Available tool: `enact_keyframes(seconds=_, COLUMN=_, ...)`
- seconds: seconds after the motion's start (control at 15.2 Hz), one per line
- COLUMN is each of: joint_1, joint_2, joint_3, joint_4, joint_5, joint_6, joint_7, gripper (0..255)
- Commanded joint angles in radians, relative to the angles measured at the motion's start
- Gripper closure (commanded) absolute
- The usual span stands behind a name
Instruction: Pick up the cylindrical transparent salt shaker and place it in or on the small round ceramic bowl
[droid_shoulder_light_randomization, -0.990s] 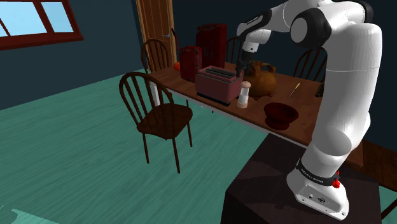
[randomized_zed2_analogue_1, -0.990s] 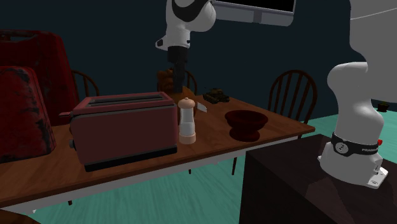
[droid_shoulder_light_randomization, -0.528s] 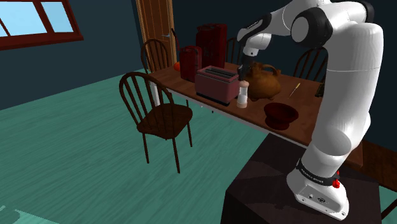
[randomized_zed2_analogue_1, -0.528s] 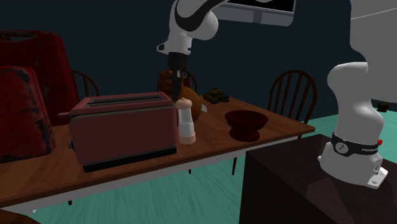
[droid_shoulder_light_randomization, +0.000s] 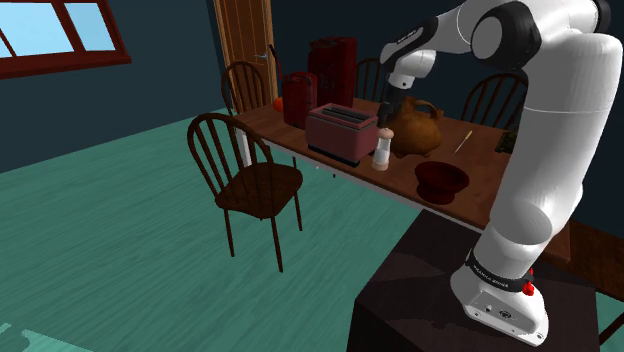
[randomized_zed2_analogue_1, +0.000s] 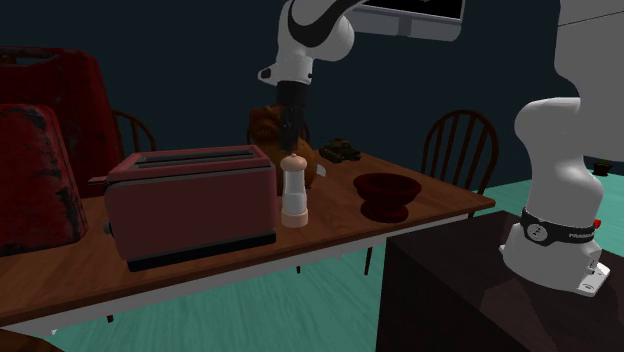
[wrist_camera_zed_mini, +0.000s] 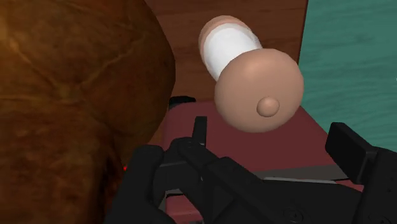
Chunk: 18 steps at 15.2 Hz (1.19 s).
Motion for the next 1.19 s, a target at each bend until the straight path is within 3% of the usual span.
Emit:
enact_keyframes(seconds=0.0, joint_1=-0.006, joint_2=-0.055, joint_3=-0.016, joint_4=-0.058, joint_5=-0.036, joint_6=-0.025, joint_7=-0.022, gripper=0)
enact_keyframes(seconds=0.59, joint_1=-0.005, joint_2=-0.023, joint_3=-0.006, joint_4=-0.121, joint_5=-0.006, joint_6=0.056, joint_7=-0.052, gripper=0)
enact_keyframes(seconds=1.06, joint_1=-0.005, joint_2=-0.023, joint_3=-0.006, joint_4=-0.121, joint_5=-0.006, joint_6=0.055, joint_7=-0.052, gripper=0)
enact_keyframes(seconds=1.12, joint_1=-0.005, joint_2=-0.023, joint_3=-0.006, joint_4=-0.121, joint_5=-0.006, joint_6=0.055, joint_7=-0.052, gripper=255)
